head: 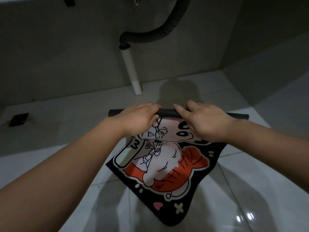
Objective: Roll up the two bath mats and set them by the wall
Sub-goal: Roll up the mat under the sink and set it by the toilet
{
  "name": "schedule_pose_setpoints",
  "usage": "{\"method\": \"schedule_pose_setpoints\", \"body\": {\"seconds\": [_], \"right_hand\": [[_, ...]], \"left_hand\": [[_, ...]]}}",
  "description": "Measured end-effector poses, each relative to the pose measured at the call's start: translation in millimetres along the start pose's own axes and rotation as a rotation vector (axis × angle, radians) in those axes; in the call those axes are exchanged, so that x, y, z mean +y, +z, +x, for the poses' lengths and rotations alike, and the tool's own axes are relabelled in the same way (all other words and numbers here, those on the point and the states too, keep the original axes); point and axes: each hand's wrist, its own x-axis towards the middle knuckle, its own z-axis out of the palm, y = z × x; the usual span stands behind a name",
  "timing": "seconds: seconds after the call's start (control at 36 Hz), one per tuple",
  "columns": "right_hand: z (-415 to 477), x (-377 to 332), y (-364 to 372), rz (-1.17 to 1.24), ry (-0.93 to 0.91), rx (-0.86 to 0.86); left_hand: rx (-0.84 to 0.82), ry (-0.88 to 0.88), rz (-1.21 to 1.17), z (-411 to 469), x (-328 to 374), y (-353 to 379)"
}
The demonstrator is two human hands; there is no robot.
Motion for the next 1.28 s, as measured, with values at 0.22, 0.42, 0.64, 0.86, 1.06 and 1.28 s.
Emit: {"method": "schedule_pose_setpoints", "body": {"seconds": [0.22, 0.42, 0.64, 0.86, 1.06, 1.28], "right_hand": [[4, 7, -6, 0.265, 0.170, -0.108], [5, 6, 7, 0.416, 0.266, -0.160], [-2, -2, 17, -0.111, 0.002, 0.077], [2, -7, 15, -0.043, 0.091, 0.042], [8, -3, 10, 0.176, 0.154, 0.005], [7, -1, 12, 0.007, 0.087, -0.046]], "left_hand": [[0.038, -0.047, 0.013, 5, 5, 0], [-0.002, -0.109, 0.044, 9, 4, 5], [-0.021, -0.014, 0.028, 8, -1, 11], [0.017, -0.066, -0.004, 10, -1, 11], [0.048, -0.071, 0.093, 13, 3, 13], [0.075, -0.060, 0.122, 16, 5, 8]]}}
